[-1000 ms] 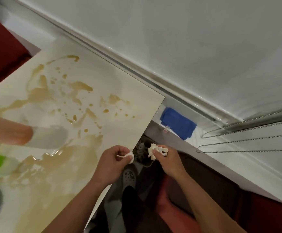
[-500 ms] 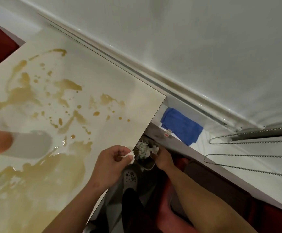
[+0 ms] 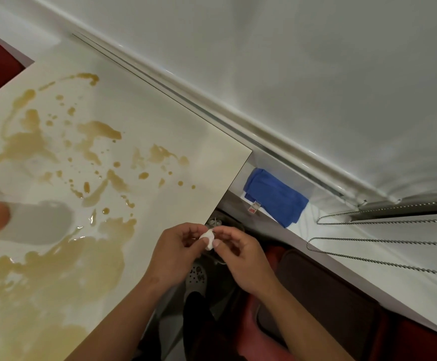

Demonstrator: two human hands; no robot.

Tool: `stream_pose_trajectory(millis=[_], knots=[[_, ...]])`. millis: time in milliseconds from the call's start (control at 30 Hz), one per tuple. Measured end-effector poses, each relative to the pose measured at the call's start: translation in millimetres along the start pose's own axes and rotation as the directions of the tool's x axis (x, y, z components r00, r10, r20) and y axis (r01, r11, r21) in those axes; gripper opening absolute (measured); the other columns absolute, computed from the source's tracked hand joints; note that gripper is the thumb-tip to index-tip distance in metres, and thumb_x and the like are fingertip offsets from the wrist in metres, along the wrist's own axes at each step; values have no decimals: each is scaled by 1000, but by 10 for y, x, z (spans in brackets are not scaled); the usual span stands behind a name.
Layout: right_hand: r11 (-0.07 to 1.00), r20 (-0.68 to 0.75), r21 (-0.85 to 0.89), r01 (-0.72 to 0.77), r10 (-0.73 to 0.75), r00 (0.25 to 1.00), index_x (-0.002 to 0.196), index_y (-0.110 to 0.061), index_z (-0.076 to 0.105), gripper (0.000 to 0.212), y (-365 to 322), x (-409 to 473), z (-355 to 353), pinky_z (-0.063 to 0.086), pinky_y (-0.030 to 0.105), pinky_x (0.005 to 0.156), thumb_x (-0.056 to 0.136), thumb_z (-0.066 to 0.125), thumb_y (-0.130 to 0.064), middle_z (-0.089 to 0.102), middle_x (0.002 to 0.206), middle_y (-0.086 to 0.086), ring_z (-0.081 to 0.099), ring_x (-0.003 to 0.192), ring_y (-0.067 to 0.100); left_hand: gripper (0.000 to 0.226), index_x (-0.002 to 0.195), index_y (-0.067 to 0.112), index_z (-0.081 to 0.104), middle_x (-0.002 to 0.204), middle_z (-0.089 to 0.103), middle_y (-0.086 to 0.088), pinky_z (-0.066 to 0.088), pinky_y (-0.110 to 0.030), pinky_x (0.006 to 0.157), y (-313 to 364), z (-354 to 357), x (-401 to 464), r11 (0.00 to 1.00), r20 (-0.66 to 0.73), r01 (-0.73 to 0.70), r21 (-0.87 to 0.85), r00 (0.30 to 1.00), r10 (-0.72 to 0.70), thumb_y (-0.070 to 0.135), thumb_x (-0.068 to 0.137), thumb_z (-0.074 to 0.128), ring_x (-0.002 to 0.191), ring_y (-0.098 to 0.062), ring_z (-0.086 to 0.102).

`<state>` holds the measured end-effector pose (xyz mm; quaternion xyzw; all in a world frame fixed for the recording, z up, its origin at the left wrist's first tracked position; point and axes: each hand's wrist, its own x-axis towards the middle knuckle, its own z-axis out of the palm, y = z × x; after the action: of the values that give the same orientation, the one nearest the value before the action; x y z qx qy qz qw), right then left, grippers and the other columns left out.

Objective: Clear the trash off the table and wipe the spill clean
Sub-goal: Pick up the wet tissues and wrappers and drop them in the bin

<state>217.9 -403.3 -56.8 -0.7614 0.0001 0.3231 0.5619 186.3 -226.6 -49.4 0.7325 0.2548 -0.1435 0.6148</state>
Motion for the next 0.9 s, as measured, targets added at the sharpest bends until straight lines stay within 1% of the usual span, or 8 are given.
stream_pose_trajectory(millis=[200, 300, 333, 400, 533, 633, 800, 900], knots=[[998, -77, 38, 49, -45, 996, 122, -23, 68, 25, -55, -47, 110, 59, 30, 88, 97, 69, -20, 75, 107, -9, 72, 99, 13, 26, 96, 31, 75, 88, 77, 10, 58, -25, 76, 7, 46, 19, 1000, 10, -3, -14, 1000, 3, 7, 94, 69, 83, -9, 73], [999, -128, -11, 35, -36, 991, 117, -24, 70, 21, 9, 47, 79, 59, 25, 82, 97, 69, -18, 75, 102, -11, 71, 94, 8, 26, 104, 32, 75, 91, 75, 18, 51, -13, 77, -22, 26, -12, 980, -5, -97, 172, 995, 100, 9, 95, 66, 86, -1, 69], [998, -151, -55, 27, -35, 988, 117, -25, 70, 21, 47, 99, 47, 58, 21, 80, 97, 69, -19, 74, 101, -11, 70, 93, 5, 25, 110, 31, 74, 98, 72, 20, 49, -12, 79, -51, 1, -14, 939, -19, -152, 307, 986, 166, 12, 95, 66, 91, 0, 67], [984, -179, -180, -6, -27, 984, 119, -27, 69, 21, 166, 233, -46, 55, 16, 76, 99, 66, -21, 73, 102, -13, 68, 92, 0, 32, 123, 29, 69, 121, 67, 14, 50, -24, 92, -137, -65, 6, 800, 6, -245, 547, 957, 290, 17, 93, 68, 110, -8, 60], [884, -153, -465, -47, -29, 988, 123, -29, 66, 22, 581, 550, -211, 50, 14, 74, 101, 61, -28, 69, 106, -12, 64, 90, 0, 52, 136, 23, 58, 148, 50, -4, 43, -47, 107, -318, -172, 56, 643, 58, -249, 724, 951, 302, 25, 87, 74, 135, -29, 44], [839, -149, -539, -80, -1, 989, 127, -22, 65, 27, 893, 744, -246, 46, 12, 76, 101, 62, -27, 69, 114, -3, 66, 98, 11, 59, 143, 23, 51, 155, 42, -5, 36, -49, 114, -411, -219, 47, 614, 74, -229, 755, 961, 268, 31, 88, 72, 142, -30, 37], [772, -64, -616, -155, 147, 987, 147, -19, 49, 54, 1171, 769, -227, 49, 33, 101, 98, 67, -34, 63, 137, 4, 61, 123, 24, 61, 147, 23, 45, 157, 37, -3, 36, -47, 116, -439, -288, -71, 650, 105, -273, 709, 953, 286, 31, 92, 68, 146, -28, 32], [778, -46, -607, -164, 172, 984, 143, -16, 54, 47, 1117, 649, -194, 49, 33, 100, 99, 66, -29, 64, 133, 6, 63, 118, 22, 58, 148, 24, 44, 157, 36, 1, 35, -41, 118, -412, -394, -201, 701, 88, -281, 655, 951, 298, 30, 95, 65, 146, -22, 30]])
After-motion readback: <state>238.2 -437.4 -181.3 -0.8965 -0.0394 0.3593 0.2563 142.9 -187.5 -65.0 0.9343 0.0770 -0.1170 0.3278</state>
